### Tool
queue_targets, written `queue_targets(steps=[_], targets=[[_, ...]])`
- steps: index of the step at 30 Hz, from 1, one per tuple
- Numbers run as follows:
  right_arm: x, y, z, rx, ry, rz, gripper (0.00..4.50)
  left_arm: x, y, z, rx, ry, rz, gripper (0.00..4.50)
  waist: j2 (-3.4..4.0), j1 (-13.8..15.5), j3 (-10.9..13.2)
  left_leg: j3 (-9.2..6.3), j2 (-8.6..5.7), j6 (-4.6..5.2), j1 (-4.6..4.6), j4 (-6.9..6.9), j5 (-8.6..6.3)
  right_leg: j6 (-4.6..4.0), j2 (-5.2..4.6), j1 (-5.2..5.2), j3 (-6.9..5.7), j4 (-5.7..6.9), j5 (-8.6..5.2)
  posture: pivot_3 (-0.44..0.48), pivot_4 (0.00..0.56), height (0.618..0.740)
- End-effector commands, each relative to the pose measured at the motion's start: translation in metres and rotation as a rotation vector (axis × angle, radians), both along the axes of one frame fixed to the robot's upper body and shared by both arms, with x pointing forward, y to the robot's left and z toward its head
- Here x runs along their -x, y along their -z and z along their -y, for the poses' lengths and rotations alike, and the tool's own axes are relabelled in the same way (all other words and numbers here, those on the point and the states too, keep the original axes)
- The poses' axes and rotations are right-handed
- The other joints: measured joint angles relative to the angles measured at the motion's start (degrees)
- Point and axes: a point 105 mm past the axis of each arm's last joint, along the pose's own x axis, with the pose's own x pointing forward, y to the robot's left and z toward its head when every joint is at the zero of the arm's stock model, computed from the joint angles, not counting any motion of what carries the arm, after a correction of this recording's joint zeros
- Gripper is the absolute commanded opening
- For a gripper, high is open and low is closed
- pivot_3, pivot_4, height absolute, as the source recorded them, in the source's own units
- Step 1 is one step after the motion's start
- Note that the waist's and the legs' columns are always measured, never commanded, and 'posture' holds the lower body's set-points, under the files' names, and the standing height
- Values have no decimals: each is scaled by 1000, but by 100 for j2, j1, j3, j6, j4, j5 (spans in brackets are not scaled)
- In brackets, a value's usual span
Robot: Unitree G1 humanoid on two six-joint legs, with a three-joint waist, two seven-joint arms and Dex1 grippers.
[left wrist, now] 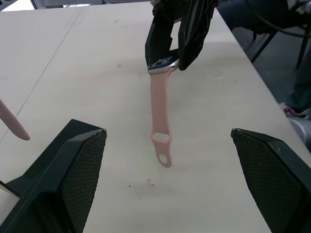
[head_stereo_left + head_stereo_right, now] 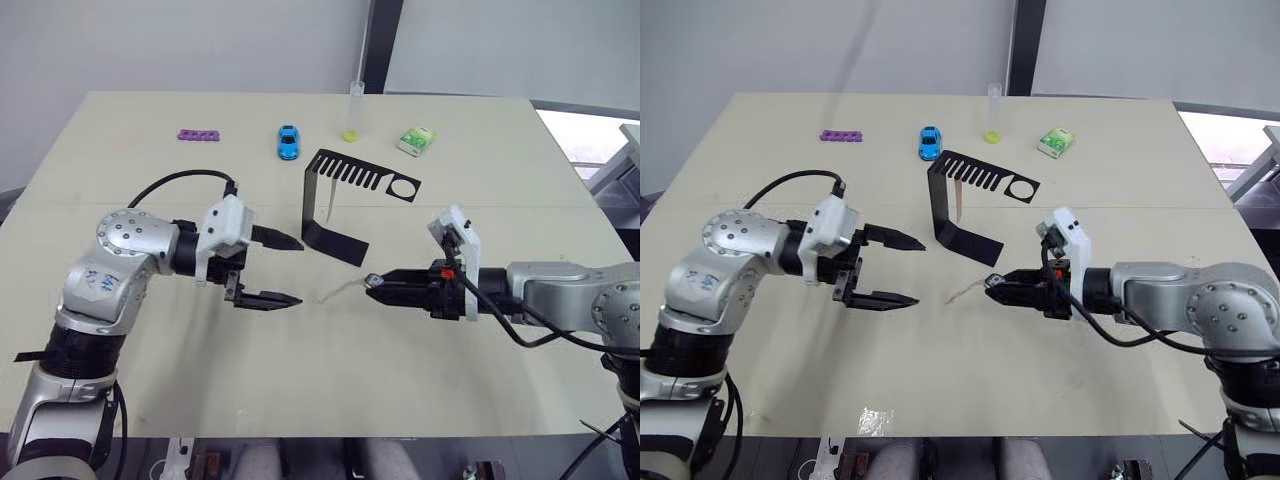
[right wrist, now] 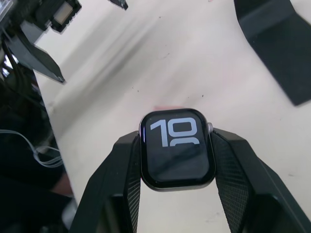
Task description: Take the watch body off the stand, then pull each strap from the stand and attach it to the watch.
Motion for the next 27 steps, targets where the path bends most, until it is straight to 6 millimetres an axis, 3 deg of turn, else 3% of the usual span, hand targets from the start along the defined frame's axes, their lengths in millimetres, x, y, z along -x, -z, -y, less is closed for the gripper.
queue_targets(steps=[1,5,14,20,27], targets=[[5,-10,-7,26,-99,204,1609,11,-17,-8,57,30,-50,4434,0,-15,0,0,0,-1,0,0,0,0,1,0,0,1,0,0,150,740],[6,-1,-14,92,-219,369,1609,12,-19,-18,29,32,-68,4434,0,-20,0,3,-3,-4,6,2,2,0,2,0,3,-8,0,0,150,740],[-9,28,-40,96,-341,477,1609,6,3,-31,-111,11,-2,4434,0,-41,0,7,-4,-5,9,4,3,-1,2,-6,6,14,0,0,150,740],[-19,65,-37,221,-413,448,1609,1,19,-33,-193,5,79,4434,0,-37,1,9,-5,-5,10,6,3,-1,0,-9,6,23,-1,0,150,740],[-25,76,-35,258,-419,427,1609,3,22,-31,-194,20,82,4434,0,-54,1,9,-5,-5,10,11,3,-1,-1,-10,6,34,-1,0,150,740]])
